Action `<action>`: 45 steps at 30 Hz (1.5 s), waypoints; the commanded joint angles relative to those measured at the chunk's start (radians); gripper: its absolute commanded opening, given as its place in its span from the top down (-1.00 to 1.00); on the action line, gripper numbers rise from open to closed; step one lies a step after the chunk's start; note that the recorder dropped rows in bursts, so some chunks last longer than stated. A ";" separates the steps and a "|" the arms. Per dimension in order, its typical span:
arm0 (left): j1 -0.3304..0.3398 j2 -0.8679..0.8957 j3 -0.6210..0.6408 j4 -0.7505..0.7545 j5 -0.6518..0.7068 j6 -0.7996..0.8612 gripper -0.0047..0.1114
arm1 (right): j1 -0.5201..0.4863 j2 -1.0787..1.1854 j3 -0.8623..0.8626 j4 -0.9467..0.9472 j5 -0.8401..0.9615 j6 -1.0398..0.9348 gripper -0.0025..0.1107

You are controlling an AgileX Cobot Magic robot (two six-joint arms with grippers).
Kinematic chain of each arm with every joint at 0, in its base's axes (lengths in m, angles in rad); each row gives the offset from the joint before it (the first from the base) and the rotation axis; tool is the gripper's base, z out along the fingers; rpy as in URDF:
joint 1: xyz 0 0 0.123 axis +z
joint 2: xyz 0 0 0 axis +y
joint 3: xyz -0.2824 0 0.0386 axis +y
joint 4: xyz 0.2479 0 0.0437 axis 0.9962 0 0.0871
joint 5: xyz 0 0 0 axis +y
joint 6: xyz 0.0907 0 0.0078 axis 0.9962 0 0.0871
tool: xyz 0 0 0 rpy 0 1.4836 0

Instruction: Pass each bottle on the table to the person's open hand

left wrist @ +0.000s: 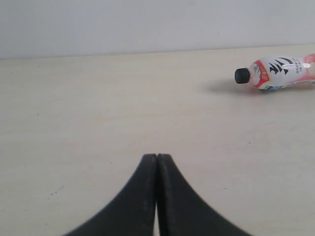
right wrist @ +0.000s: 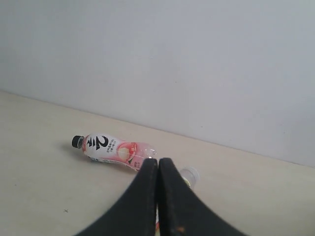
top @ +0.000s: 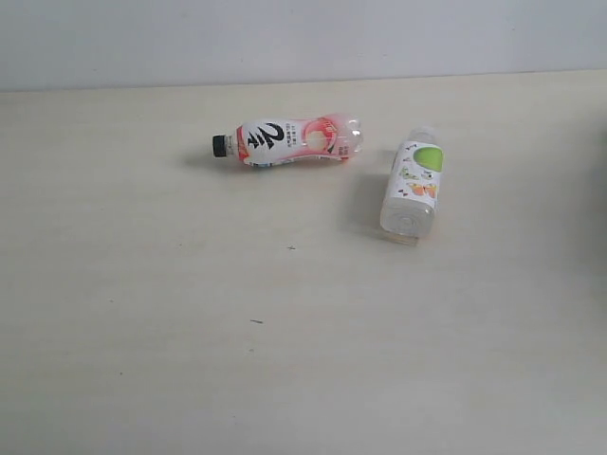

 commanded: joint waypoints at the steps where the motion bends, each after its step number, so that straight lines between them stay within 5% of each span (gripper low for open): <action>1: 0.002 -0.005 0.003 0.001 -0.006 -0.004 0.88 | 0.002 -0.002 0.005 -0.021 -0.009 0.003 0.95; 45: 0.002 -0.005 0.003 0.001 -0.006 -0.002 0.88 | 0.002 -0.224 0.007 -0.151 0.004 -0.011 0.95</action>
